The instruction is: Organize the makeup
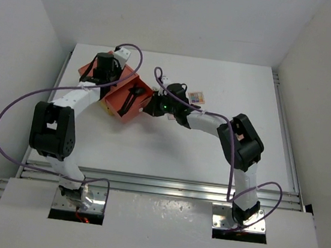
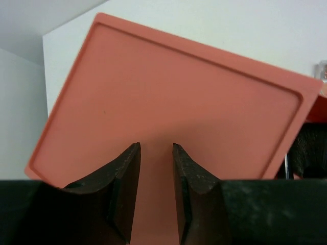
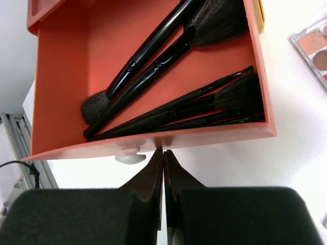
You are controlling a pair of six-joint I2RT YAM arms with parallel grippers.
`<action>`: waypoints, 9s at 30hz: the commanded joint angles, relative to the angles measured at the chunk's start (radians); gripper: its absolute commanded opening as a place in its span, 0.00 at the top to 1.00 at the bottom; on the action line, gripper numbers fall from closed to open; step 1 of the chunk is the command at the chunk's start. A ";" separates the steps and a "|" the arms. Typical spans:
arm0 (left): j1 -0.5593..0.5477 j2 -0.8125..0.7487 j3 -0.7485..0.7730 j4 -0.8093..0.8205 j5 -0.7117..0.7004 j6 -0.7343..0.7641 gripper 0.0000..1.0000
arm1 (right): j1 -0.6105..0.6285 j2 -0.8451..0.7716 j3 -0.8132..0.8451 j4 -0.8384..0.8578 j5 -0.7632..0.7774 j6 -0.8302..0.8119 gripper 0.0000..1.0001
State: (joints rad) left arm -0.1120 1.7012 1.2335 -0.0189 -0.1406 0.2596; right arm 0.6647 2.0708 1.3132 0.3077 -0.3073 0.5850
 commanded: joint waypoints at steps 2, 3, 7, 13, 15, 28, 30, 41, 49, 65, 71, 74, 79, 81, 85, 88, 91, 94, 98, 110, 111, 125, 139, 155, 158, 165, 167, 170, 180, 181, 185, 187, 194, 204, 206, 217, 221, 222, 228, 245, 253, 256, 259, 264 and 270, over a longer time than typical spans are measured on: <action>0.034 0.067 0.012 -0.036 0.001 0.004 0.64 | 0.009 0.011 0.073 0.102 -0.013 0.021 1.00; 0.034 0.067 0.003 -0.036 0.019 0.004 0.64 | 0.006 0.014 0.081 0.105 -0.013 0.024 1.00; 0.034 0.077 -0.018 -0.067 0.107 -0.034 0.67 | 0.007 0.066 0.126 0.134 -0.018 0.045 1.00; 0.034 0.077 -0.042 -0.087 0.151 -0.057 0.68 | 0.007 0.219 0.283 0.134 -0.029 0.118 1.00; 0.034 0.068 -0.042 -0.098 0.186 -0.057 0.68 | 0.009 0.247 0.325 0.145 -0.015 0.140 1.00; 0.034 0.067 -0.042 -0.116 0.234 -0.057 0.69 | 0.064 0.436 0.590 0.196 0.131 0.101 0.97; 0.034 0.067 -0.042 -0.116 0.234 -0.057 0.69 | 0.068 0.446 0.594 0.191 0.137 0.110 0.97; 0.034 0.067 -0.032 -0.116 0.243 -0.057 0.69 | 0.081 0.353 0.388 0.123 0.155 -0.031 0.57; 0.034 0.067 -0.042 -0.098 0.243 -0.057 0.69 | 0.092 0.429 0.474 0.097 0.136 -0.088 0.48; 0.034 0.058 -0.042 -0.078 0.243 -0.057 0.69 | 0.093 0.506 0.600 0.102 0.158 -0.134 0.56; 0.034 0.058 -0.042 -0.078 0.243 -0.057 0.69 | 0.095 0.497 0.590 0.120 0.154 -0.151 0.74; 0.034 0.058 -0.042 -0.087 0.243 -0.057 0.69 | 0.093 0.494 0.580 0.131 0.154 -0.152 0.85; 0.034 0.058 -0.042 -0.087 0.243 -0.057 0.69 | 0.095 0.462 0.541 0.146 0.134 -0.175 1.00; 0.034 0.058 -0.042 -0.087 0.243 -0.057 0.69 | 0.095 0.413 0.466 0.178 0.126 -0.189 1.00; 0.034 0.058 -0.042 -0.096 0.234 -0.057 0.69 | 0.095 0.287 0.318 0.199 0.105 -0.223 1.00; 0.034 0.058 -0.032 -0.096 0.234 -0.057 0.69 | 0.096 0.208 0.123 0.252 0.074 -0.218 1.00; 0.034 0.067 -0.023 -0.105 0.234 -0.057 0.69 | 0.098 0.125 -0.014 0.287 0.045 -0.203 1.00; 0.034 0.067 -0.014 -0.116 0.234 -0.057 0.69 | 0.105 0.072 -0.087 0.297 0.043 -0.215 1.00; 0.034 0.077 -0.014 -0.116 0.243 -0.057 0.69 | 0.101 0.133 0.001 0.288 0.051 -0.225 0.55; 0.034 0.058 -0.045 -0.078 0.253 -0.048 0.69 | 0.084 0.443 0.448 0.214 0.161 -0.189 0.45; 0.034 0.049 -0.045 -0.078 0.253 -0.048 0.69 | 0.087 0.456 0.452 0.211 0.171 -0.203 0.45; 0.034 0.049 -0.045 -0.078 0.253 -0.048 0.69 | 0.081 0.515 0.563 0.218 0.185 -0.252 0.51; 0.034 0.049 -0.045 -0.078 0.253 -0.048 0.69 | 0.081 0.500 0.552 0.246 0.177 -0.277 0.83; 0.034 0.049 -0.045 -0.087 0.253 -0.048 0.69 | 0.085 0.264 0.161 0.369 0.129 -0.344 0.99; 0.034 0.058 -0.035 -0.096 0.243 -0.048 0.69 | 0.091 0.216 0.061 0.395 0.097 -0.337 0.99; 0.034 0.067 -0.026 -0.107 0.234 -0.039 0.69 | 0.095 0.039 -0.225 0.436 0.054 -0.338 0.99; 0.034 0.067 -0.026 -0.118 0.234 -0.039 0.69 | 0.098 0.022 -0.262 0.436 0.045 -0.333 0.99; 0.034 0.067 -0.017 -0.128 0.234 -0.028 0.69 | 0.098 0.012 -0.272 0.439 0.040 -0.318 0.85; 0.034 0.057 0.145 -0.305 0.280 0.029 0.52 | 0.049 -0.191 -0.359 0.343 -0.079 -0.327 0.17; 0.034 0.048 0.155 -0.317 0.280 0.029 0.51 | 0.044 -0.216 -0.370 0.317 -0.093 -0.332 0.14; 0.003 -0.020 0.195 -0.337 0.309 0.105 0.46 | -0.002 -0.406 -0.411 0.119 -0.171 -0.396 0.00; -0.029 -0.055 0.227 -0.346 0.332 0.118 0.43 | -0.037 -0.452 -0.408 -0.076 -0.167 -0.412 0.00; -0.257 0.022 0.391 -0.398 0.334 0.132 0.28 | -0.218 -0.621 -0.322 -0.590 0.161 -0.352 0.00; -0.477 0.294 0.604 -0.397 0.138 -0.477 0.21 | -0.470 -0.696 -0.345 -0.791 0.375 -0.163 0.00; -0.501 0.360 0.636 -0.414 0.060 -0.572 0.21 | -0.504 -0.715 -0.361 -0.801 0.378 -0.143 0.00; -0.511 0.612 0.871 -0.596 -0.054 -0.842 0.00 | -0.528 -0.730 -0.416 -0.777 0.392 -0.194 0.00; -0.500 0.638 0.853 -0.621 -0.065 -0.879 0.00 | -0.528 -0.703 -0.416 -0.777 0.393 -0.195 0.00; -0.489 0.650 0.853 -0.621 -0.065 -0.879 0.00 | -0.531 -0.701 -0.414 -0.779 0.390 -0.197 0.00; -0.489 0.706 0.842 -0.621 -0.022 -0.890 0.00 | -0.531 -0.658 -0.391 -0.786 0.379 -0.195 0.00; -0.449 0.779 0.824 -0.630 0.030 -0.861 0.16 | -0.528 -0.586 -0.338 -0.806 0.373 -0.198 0.00; -0.459 0.837 0.844 -0.630 0.052 -0.801 0.42 | -0.530 -0.584 -0.331 -0.814 0.396 -0.212 0.00; -0.468 0.847 0.853 -0.630 0.052 -0.780 0.49 | -0.531 -0.591 -0.331 -0.817 0.404 -0.220 0.00; -0.468 0.856 0.853 -0.630 0.052 -0.754 0.67 | -0.528 -0.592 -0.333 -0.812 0.413 -0.220 0.00; -0.486 0.845 0.844 -0.630 0.052 -0.671 0.89 | -0.528 -0.594 -0.341 -0.811 0.413 -0.223 0.00; -0.535 0.790 0.802 -0.639 0.046 -0.527 0.47 | -0.531 -0.610 -0.350 -0.799 0.412 -0.228 0.00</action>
State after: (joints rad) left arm -0.5945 2.4645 2.1014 -0.5488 -0.1074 -0.3820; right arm 0.1341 1.4879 0.9398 -0.5068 0.0868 0.3656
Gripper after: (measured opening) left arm 0.597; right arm 0.996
